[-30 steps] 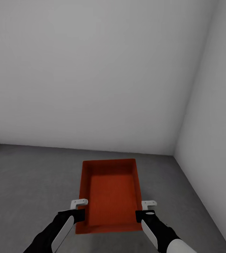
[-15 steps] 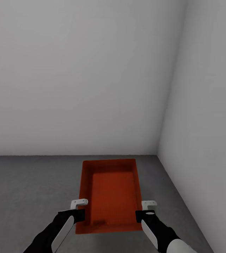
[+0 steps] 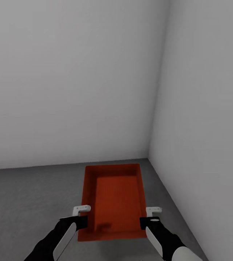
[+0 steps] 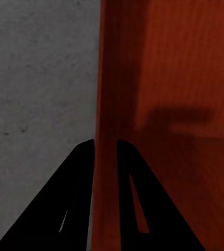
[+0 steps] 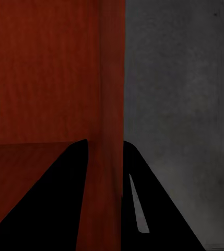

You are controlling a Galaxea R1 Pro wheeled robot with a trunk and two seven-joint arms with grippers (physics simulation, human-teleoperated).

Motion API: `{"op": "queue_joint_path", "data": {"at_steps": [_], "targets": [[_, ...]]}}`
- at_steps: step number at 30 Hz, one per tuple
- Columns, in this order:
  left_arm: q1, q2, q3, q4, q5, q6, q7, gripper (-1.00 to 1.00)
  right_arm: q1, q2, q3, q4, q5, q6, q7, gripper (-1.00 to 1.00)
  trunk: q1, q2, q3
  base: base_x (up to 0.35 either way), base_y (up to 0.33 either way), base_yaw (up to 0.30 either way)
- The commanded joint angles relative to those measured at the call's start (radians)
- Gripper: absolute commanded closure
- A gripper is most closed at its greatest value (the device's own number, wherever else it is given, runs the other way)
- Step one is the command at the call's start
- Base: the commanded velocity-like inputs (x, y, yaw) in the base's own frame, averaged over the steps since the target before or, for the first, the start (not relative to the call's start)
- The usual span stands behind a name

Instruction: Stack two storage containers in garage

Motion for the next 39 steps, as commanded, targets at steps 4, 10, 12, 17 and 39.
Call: {"op": "queue_joint_path", "data": {"at_steps": [4,10,12,17,39], "targets": [[-0.001,0.002,0.002,-0.015,0.003,-0.081,0.01,1.0,0.0,-0.001,0.0,0.0,-0.01,0.006,-0.005,1.0,0.0,-0.001,-0.001,0.001,-0.236,-0.086],[-0.001,0.002,0.003,-0.015,0.003,-0.081,0.01,1.0,0.0,-0.001,0.0,0.0,-0.01,0.006,-0.005,1.0,0.0,-0.001,-0.001,0.0,-0.134,-0.018],[-0.001,0.002,0.003,-0.015,0.003,-0.081,0.01,1.0,0.0,-0.001,0.0,0.0,-0.01,0.006,-0.005,1.0,0.0,-0.001,-0.001,0.0,-0.031,-0.004],[-0.001,0.002,0.003,-0.015,0.003,-0.081,0.01,1.0,0.0,-0.001,0.0,0.0,-0.01,0.005,-0.006,1.0,0.0,-0.001,-0.001,0.088,-0.012,-0.002],[-0.001,0.002,0.002,-0.015,0.003,-0.081,0.01,1.0,0.0,-0.001,0.0,0.0,-0.01,0.006,-0.006,1.0,0.0,-0.001,-0.001,0.262,-0.037,0.0]]}}
